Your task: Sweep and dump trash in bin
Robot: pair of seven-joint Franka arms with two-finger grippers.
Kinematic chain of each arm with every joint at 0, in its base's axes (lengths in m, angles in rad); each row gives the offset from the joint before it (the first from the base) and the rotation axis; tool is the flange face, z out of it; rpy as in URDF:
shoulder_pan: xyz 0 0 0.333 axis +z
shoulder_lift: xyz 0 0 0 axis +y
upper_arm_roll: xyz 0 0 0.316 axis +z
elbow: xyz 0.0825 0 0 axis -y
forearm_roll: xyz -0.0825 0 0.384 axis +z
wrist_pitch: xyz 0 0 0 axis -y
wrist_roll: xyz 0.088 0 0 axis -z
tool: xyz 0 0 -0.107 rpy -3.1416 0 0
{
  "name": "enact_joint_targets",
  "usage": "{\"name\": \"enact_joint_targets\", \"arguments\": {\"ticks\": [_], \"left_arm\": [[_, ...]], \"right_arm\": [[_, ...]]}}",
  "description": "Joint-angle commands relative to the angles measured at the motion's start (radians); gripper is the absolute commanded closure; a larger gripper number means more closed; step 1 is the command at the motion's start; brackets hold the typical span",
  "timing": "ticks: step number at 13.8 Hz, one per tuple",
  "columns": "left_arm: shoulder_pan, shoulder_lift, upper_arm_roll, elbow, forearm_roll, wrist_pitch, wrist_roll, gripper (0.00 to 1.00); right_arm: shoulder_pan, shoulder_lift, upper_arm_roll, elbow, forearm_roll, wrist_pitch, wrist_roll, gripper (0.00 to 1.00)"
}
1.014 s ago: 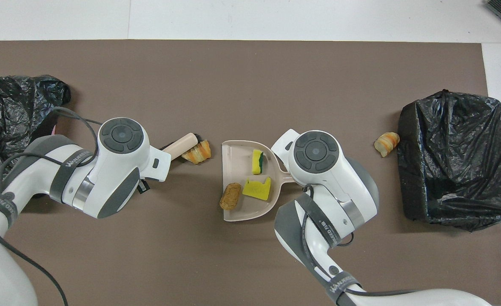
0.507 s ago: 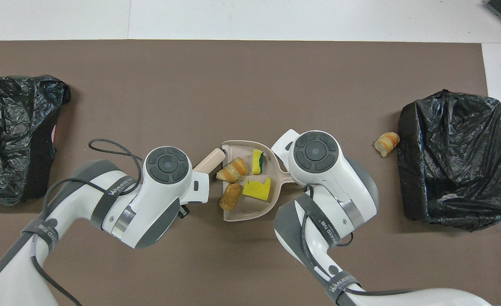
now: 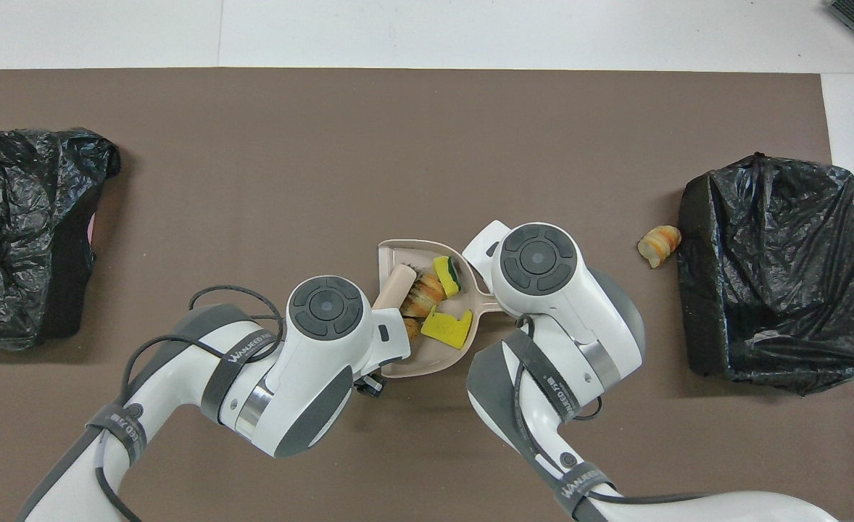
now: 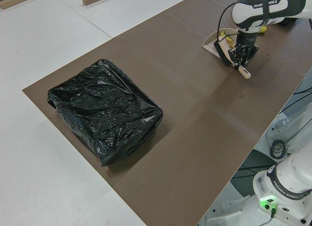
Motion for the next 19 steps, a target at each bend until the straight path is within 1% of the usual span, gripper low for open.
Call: {"name": "enact_joint_targets", "arguments": {"ticks": [1, 5, 8, 10, 13, 15, 17, 18, 19], "left_arm": [[-0.004, -0.023, 0.017, 0.018, -0.048, -0.027, -0.044, 1.00], [0.007, -0.025, 0.027, 0.115, -0.076, -0.110, -0.100, 1.00], [0.035, -0.036, 0.030, 0.161, -0.076, -0.154, -0.175, 1.00], [0.071, -0.057, 0.032, 0.167, -0.076, -0.165, -0.206, 1.00], [0.075, -0.111, 0.033, 0.156, -0.074, -0.263, -0.266, 1.00], [0.060, -0.140, 0.032, 0.133, -0.074, -0.315, -0.358, 1.00], [0.041, -0.177, 0.026, 0.081, -0.076, -0.318, -0.435, 1.00], [0.024, -0.207, 0.024, 0.032, -0.082, -0.308, -0.458, 1.00], [0.020, -0.230, 0.026, -0.003, -0.128, -0.303, -0.466, 1.00]], "right_arm": [[-0.001, 0.001, 0.004, -0.015, -0.020, 0.037, 0.039, 1.00], [-0.001, 0.001, 0.004, -0.015, -0.020, 0.037, 0.039, 1.00], [-0.004, 0.003, 0.004, -0.010, -0.020, 0.026, 0.041, 1.00], [-0.012, 0.000, 0.004, -0.004, -0.020, 0.017, 0.035, 1.00], [-0.020, -0.018, 0.004, 0.007, -0.018, 0.006, 0.019, 1.00], [-0.044, -0.034, 0.004, 0.028, -0.017, -0.035, -0.002, 1.00], [-0.072, -0.052, 0.003, 0.054, -0.001, -0.083, -0.053, 1.00], [-0.090, -0.061, 0.003, 0.065, 0.002, -0.103, -0.073, 1.00], [-0.107, -0.068, 0.004, 0.082, 0.002, -0.127, -0.100, 1.00]]}}
